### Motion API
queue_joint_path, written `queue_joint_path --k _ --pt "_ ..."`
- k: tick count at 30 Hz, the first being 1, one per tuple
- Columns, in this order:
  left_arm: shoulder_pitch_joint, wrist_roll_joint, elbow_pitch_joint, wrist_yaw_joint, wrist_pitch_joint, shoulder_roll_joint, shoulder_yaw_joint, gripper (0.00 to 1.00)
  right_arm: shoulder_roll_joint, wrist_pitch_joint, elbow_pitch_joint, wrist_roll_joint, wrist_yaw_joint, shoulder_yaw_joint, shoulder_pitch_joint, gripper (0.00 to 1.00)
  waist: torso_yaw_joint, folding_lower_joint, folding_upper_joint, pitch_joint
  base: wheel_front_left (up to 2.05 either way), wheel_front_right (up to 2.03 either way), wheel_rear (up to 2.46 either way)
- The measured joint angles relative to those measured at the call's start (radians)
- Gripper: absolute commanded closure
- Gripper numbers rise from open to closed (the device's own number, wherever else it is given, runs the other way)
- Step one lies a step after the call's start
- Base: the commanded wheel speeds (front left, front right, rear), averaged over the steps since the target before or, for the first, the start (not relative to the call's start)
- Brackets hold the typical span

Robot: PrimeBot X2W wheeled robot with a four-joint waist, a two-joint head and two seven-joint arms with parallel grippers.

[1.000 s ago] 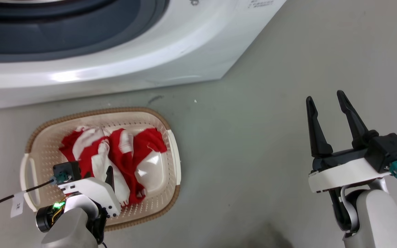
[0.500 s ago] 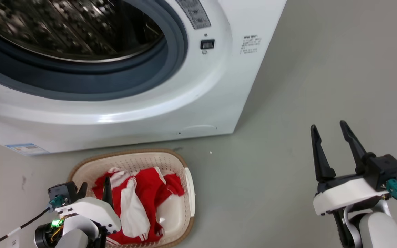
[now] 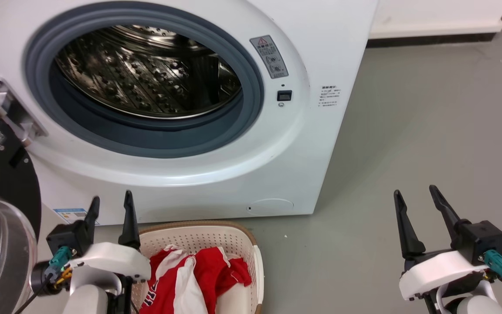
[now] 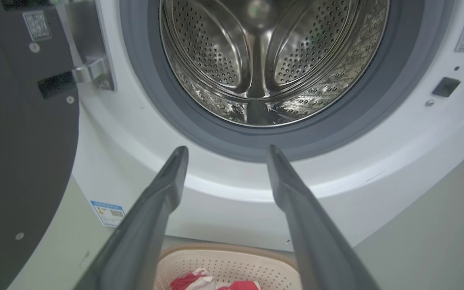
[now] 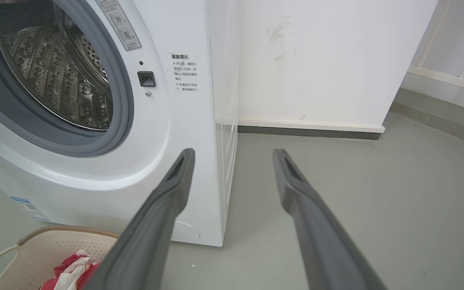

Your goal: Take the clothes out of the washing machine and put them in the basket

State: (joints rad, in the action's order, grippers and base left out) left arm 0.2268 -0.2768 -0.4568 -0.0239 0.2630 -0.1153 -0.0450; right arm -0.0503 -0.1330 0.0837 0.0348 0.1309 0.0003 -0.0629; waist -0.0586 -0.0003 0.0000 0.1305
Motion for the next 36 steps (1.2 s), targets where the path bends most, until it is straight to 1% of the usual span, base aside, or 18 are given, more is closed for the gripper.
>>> queue_joint_path --k 6,7,9,11,18,26,36 --pt "-0.042 0.087 0.170 -0.007 0.000 0.012 -0.002 0.00 0.000 0.012 -0.012 -0.001 0.000 -0.003 0.029 0.00 0.025 0.0000 0.0000 -0.045 0.00 0.00 0.00" --pt "-0.072 0.129 0.223 -0.005 0.000 0.012 0.011 0.00 0.000 0.015 -0.014 -0.001 0.000 0.000 0.043 0.00 0.031 0.0001 0.0000 -0.066 0.00 0.00 0.00" --pt "-0.098 0.148 0.246 -0.002 0.000 0.009 0.017 0.00 0.000 0.017 -0.013 -0.001 0.000 0.004 0.054 0.00 0.032 0.0000 0.0000 -0.080 0.00 0.00 0.00" --pt "-0.127 0.175 0.257 0.001 0.000 -0.001 0.034 0.00 0.000 0.019 -0.014 -0.001 0.000 0.007 0.063 0.00 0.031 0.0001 0.0000 -0.094 0.00 0.00 0.00" --pt "-0.226 0.195 0.285 0.024 -0.004 -0.001 0.049 0.00 0.000 0.026 -0.020 -0.001 0.000 0.013 0.105 0.00 0.025 0.0001 0.0000 -0.143 0.00 0.00 0.00" --pt "-0.241 0.194 0.311 0.024 -0.036 -0.006 0.067 0.00 0.000 0.037 -0.052 -0.008 0.000 0.017 0.114 0.00 0.023 0.0002 0.0000 -0.167 0.00 0.00 0.00" --pt "-0.238 0.175 0.303 0.023 -0.046 -0.011 0.069 0.00 0.000 0.046 -0.072 -0.008 0.000 0.017 0.125 0.00 0.018 0.0003 0.0000 -0.169 0.00 0.00 0.00"
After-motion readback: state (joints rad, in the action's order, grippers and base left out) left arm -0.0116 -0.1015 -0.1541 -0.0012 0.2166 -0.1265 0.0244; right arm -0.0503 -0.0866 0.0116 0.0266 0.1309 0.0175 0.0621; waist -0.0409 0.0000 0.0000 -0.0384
